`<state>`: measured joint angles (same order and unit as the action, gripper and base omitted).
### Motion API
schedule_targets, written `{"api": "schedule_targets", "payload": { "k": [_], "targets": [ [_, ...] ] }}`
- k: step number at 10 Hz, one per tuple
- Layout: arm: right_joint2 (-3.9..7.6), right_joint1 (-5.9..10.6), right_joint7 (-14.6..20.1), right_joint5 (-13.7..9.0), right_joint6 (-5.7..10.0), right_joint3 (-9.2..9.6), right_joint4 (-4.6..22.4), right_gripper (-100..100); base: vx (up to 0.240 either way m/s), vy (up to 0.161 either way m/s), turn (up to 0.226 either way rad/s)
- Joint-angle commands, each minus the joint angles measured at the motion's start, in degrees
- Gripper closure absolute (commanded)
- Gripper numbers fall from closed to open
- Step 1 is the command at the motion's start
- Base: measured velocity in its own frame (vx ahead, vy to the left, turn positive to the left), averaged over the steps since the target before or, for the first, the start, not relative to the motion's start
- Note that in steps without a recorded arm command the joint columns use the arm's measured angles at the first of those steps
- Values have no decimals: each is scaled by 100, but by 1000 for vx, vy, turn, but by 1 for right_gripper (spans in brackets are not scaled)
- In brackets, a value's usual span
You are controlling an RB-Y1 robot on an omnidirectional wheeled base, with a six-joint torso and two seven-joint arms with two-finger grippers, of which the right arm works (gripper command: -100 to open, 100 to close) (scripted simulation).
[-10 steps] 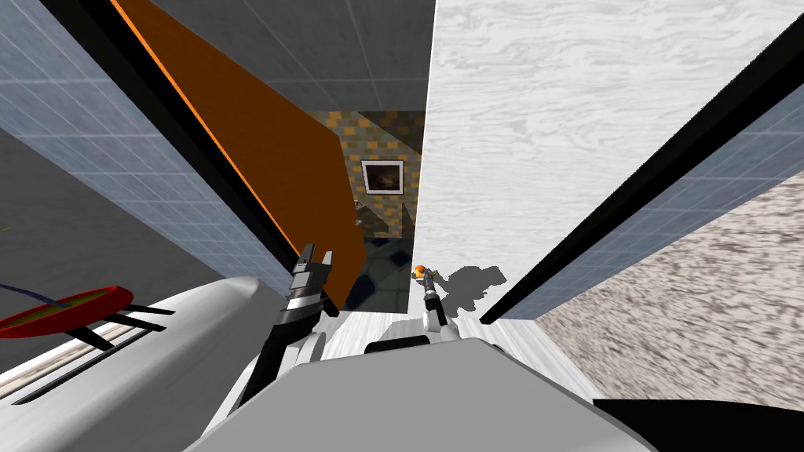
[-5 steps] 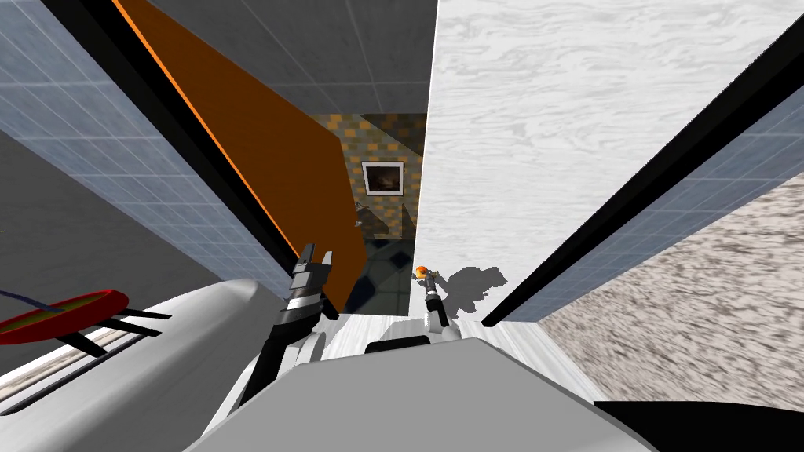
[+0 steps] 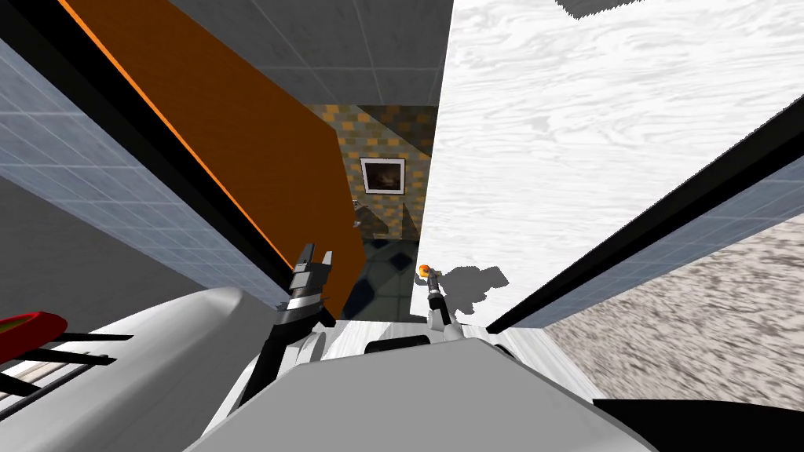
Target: Push the door open
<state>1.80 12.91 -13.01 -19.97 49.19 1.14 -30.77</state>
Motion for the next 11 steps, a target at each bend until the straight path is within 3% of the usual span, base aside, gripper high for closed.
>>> {"api": "schedule_targets", "payload": {
  "k": [1,6,11],
  "targets": [
    [133,-2,-37,-73,14,-131,7,100,122,16,-63],
    [234,-6,-77,-176,24,-296,18,100,142,38,-36],
    [340,-12,-158,-384,44,-633,41,100,202,54,-68]
  ]
}}
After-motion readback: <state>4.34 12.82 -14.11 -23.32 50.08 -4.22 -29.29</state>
